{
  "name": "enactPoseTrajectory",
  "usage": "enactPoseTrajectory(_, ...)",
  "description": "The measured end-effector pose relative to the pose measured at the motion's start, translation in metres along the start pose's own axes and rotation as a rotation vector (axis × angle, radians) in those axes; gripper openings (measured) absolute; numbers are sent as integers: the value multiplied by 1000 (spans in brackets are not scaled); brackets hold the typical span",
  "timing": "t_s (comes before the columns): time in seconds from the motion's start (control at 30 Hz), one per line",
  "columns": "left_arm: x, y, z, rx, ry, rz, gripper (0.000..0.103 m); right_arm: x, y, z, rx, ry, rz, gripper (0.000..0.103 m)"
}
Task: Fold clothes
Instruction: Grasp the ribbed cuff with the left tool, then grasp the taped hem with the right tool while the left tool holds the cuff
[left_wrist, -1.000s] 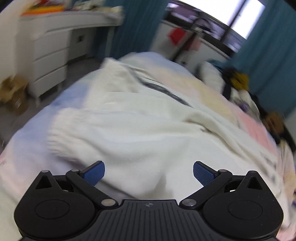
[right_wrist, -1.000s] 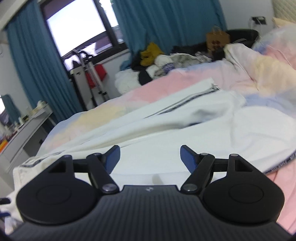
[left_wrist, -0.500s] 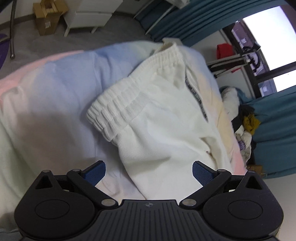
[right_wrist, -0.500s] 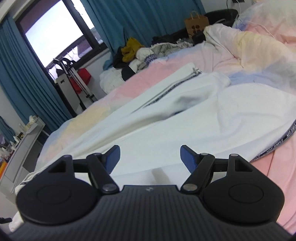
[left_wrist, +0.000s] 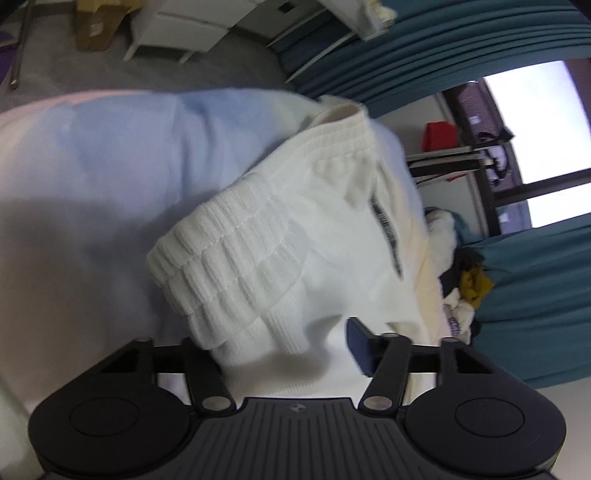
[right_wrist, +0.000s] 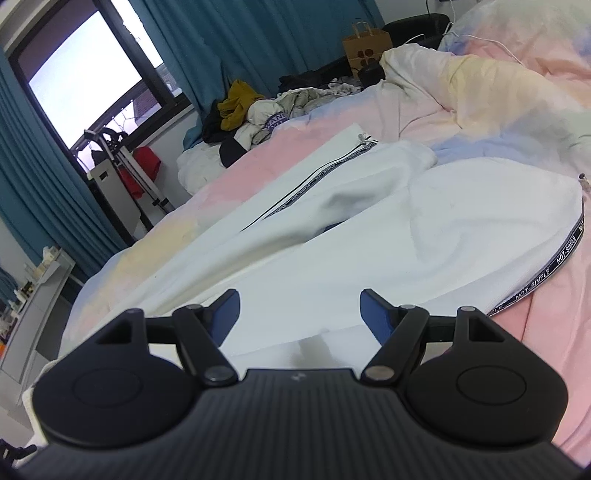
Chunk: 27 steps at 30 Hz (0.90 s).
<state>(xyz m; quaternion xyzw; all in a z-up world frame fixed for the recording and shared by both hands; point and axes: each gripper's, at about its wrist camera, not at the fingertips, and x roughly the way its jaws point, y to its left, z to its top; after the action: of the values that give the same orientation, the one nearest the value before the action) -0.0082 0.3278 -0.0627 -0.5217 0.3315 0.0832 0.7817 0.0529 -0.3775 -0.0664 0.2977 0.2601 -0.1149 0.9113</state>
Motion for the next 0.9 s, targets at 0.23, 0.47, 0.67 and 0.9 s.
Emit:
enactPoseTrajectory(0.23, -10, -11, -2, 68, -19, -68, 10, 1, -6, 1, 42, -1, -10, 74)
enactPoseTrajectory(0.47, -25, -18, 4, 126, -39, -94, 8, 4, -24, 4, 155, 15, -16, 74)
enactPoseTrajectory(0.67, -33, -9, 13, 77, -64, -218, 8, -11, -55, 10, 350, -60, -12, 75)
enactPoseTrajectory(0.9, -37, 18, 18, -76, -82, -345, 7, -16, -118, 22, 559, -112, -56, 76)
